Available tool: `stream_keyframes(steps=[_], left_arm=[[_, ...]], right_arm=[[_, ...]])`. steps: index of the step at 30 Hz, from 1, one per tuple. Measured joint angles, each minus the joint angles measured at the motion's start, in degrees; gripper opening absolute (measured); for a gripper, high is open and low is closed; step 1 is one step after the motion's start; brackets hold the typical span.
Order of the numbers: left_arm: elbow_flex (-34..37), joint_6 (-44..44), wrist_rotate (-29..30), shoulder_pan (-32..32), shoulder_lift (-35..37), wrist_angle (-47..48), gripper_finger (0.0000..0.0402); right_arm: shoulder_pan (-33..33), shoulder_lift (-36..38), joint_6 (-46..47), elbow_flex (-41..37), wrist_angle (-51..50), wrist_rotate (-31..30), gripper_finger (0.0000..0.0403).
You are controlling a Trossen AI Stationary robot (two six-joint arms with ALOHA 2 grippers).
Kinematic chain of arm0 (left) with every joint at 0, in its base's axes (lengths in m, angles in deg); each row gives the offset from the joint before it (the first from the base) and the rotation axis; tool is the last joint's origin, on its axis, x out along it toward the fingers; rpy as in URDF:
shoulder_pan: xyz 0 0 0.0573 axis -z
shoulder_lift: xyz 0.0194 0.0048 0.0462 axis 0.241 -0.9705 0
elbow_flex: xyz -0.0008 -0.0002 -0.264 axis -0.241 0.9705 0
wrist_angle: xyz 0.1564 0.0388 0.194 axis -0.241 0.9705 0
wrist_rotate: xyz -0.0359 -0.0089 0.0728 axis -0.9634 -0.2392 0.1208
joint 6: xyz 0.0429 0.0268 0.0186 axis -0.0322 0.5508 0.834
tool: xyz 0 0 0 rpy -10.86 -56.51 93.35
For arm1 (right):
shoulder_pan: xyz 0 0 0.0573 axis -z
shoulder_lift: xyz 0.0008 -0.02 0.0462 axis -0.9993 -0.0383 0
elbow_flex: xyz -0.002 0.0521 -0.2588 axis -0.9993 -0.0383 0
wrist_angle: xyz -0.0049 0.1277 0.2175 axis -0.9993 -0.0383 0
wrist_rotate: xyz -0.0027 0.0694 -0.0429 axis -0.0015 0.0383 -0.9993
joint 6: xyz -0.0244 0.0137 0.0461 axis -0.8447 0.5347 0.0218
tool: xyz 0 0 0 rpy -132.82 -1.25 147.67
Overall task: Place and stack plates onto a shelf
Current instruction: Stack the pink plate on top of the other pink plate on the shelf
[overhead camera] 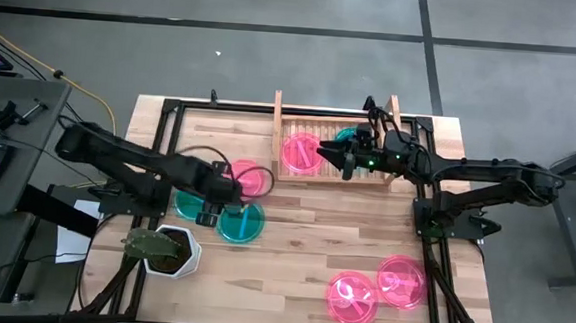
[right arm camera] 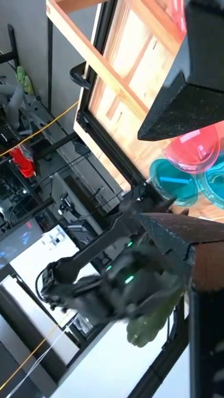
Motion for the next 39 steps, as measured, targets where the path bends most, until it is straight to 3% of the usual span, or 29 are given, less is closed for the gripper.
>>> stream_keyframes(steps=[6,14,22,27,39], left_arm=[[7.6,1.7,2.1,0.4,-3.0,-8.5,0.017],[12.0,2.4,10.5,0.3,-3.1,-14.9,0.017],[12.0,7.0,10.0,0.0,-3.4,-15.6,0.017],[12.0,9.5,6.6,-0.5,-4.2,-16.2,0.017],[12.1,10.1,8.4,-0.5,-9.9,-16.1,0.017]], right_arm=[[0.0,0.0,-0.1,0.0,-1.5,0.0,0.0186],[0.0,0.0,-0.1,0.0,-2.2,0.0,0.0186],[0.0,0.0,-0.1,0.0,-2.3,0.0,0.0186],[0.0,0.0,-0.1,0.0,-2.5,0.0,0.0186],[0.0,0.0,-0.1,0.0,-2.9,-0.1,0.0186]])
